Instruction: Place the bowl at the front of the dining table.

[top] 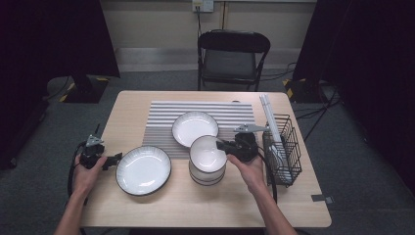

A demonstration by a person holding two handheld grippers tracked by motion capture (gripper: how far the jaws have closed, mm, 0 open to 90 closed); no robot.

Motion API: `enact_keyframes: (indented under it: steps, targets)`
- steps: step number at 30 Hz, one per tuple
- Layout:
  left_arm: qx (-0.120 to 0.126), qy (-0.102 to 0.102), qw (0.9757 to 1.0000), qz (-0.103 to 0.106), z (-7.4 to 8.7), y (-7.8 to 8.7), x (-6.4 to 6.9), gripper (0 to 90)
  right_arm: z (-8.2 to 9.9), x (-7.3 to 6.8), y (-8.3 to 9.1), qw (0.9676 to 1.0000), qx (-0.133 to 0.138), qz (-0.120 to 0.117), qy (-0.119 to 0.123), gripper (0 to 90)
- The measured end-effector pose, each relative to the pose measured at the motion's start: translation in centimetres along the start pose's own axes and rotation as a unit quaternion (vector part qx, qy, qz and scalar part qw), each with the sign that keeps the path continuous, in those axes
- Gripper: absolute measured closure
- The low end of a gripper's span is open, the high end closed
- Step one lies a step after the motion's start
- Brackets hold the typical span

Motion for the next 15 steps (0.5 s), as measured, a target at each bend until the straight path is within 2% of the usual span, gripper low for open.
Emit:
enact_keyframes:
  steps: [7,15]
  targets:
    - [0.000,0.000,1.0000,0.000,0.0,0.0,0.0,15.0,-0.4,0.2,0.2,0.9999,0.010,0.004,-0.012,82.3]
    - [0.000,0.000,1.0000,0.000,0.0,0.0,0.0,15.0,-1.5,-0.4,0.5,0.9997,0.022,0.001,-0.004,82.3]
Point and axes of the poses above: each handheld gripper's, and its own axes: y roughly backward along the jaws, z roughly out of its underside, x roughly to its right, the point moved 4 cm from there along -y, roughly forward along the jaws, and after that the axes turned 7 degrees about -z, right-handed, at the moved point
